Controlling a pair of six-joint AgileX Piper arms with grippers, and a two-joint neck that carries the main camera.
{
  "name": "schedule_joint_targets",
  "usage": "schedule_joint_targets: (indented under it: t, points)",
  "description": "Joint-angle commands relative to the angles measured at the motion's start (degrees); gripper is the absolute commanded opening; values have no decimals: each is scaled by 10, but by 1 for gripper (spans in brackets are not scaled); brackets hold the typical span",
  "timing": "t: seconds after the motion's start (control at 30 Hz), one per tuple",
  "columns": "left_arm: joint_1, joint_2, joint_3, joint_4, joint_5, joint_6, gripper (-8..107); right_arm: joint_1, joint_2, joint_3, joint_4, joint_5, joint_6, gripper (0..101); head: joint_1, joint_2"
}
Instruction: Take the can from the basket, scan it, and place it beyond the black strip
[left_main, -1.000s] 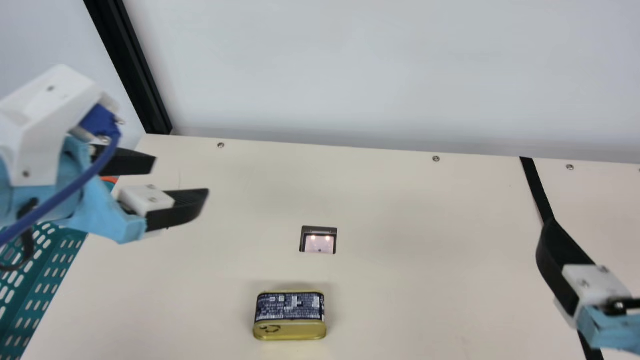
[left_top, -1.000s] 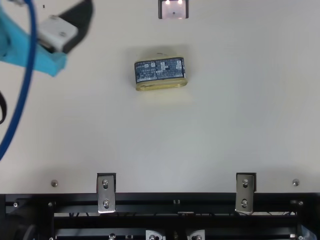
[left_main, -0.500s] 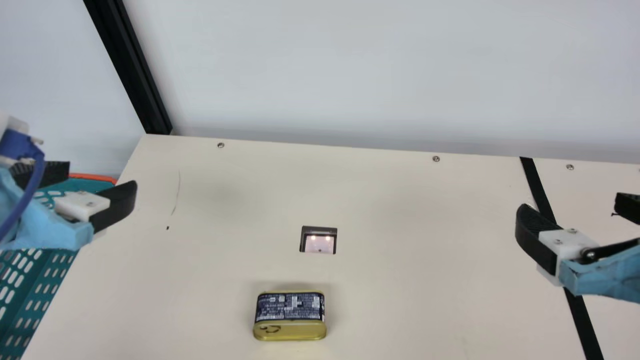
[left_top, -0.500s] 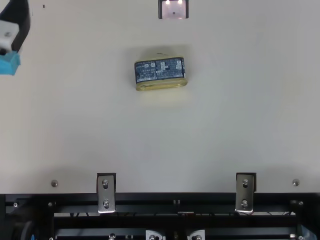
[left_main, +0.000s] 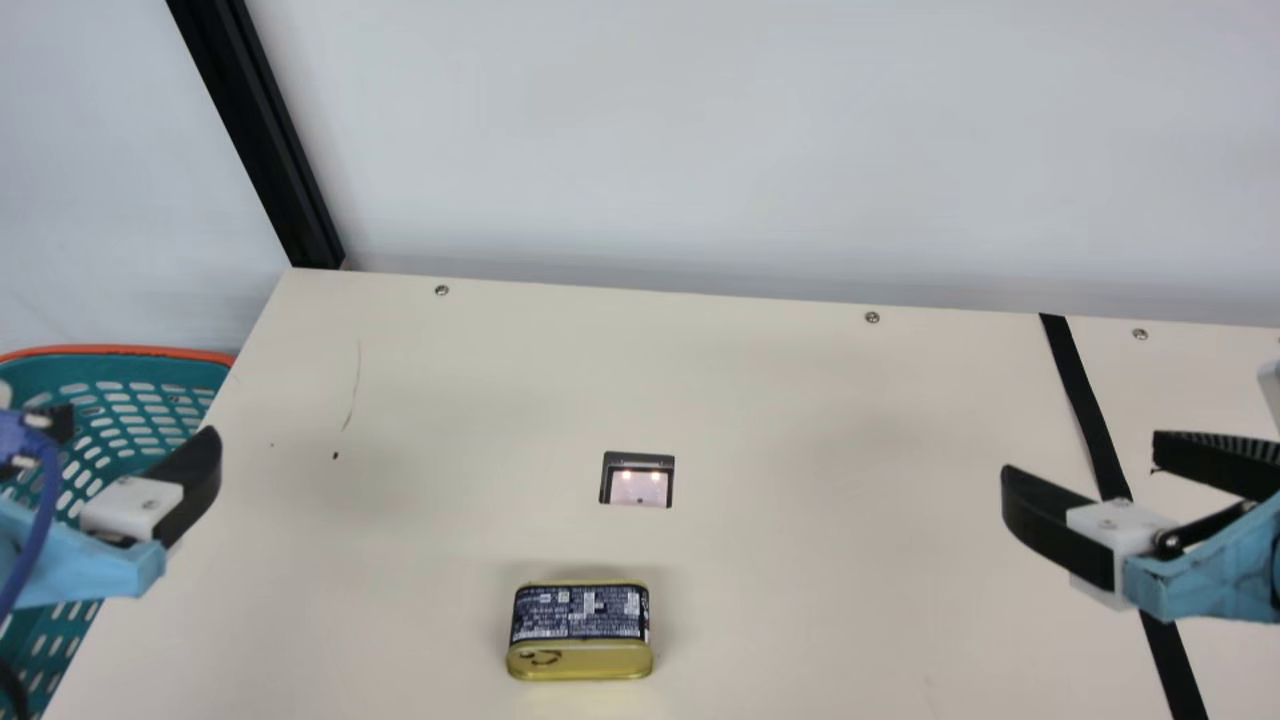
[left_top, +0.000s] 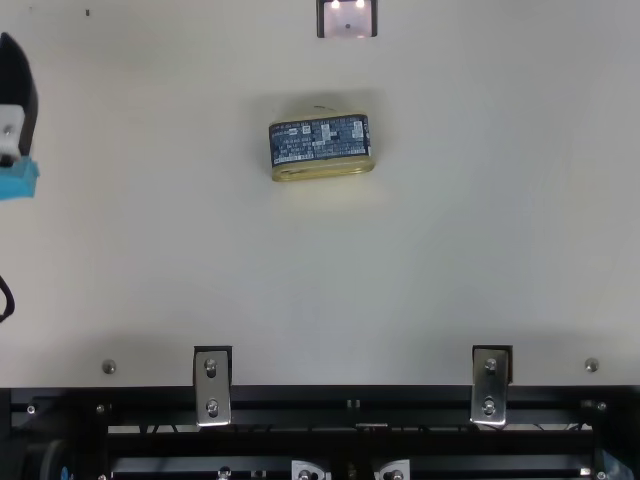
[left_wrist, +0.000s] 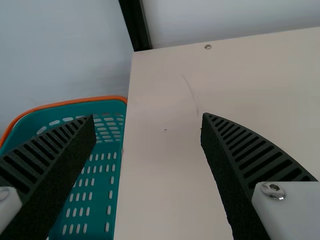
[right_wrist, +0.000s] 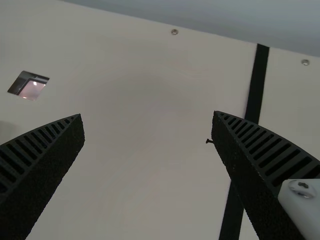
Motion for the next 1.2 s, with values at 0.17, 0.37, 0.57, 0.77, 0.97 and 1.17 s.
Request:
schedule_joint_targets:
  t: [0.17, 0.37, 0.57, 0.77, 0.97, 1.17]
  points:
    - [5, -3, 28, 5, -27, -7, 90, -51, 32, 29, 69, 83, -108, 101, -2, 8]
    - [5, -3, 28, 5, -29, -7, 90, -65, 51, 62, 89, 113, -142, 101, -2, 8]
    - [5, -3, 28, 5, -29, -7, 90, -61, 69, 90, 116, 130, -166, 101, -2, 8]
    - [5, -3, 28, 5, -29, -7, 90, -51, 97, 106, 141, 154, -192, 101, -2, 8]
    - [5, -3, 28, 5, -29, -7, 90, -39, 138, 110, 166, 188, -225, 101, -2, 8]
    - [5, -3, 28, 5, -29, -7, 90, -20, 177, 113, 186, 213, -258, 101, -2, 8]
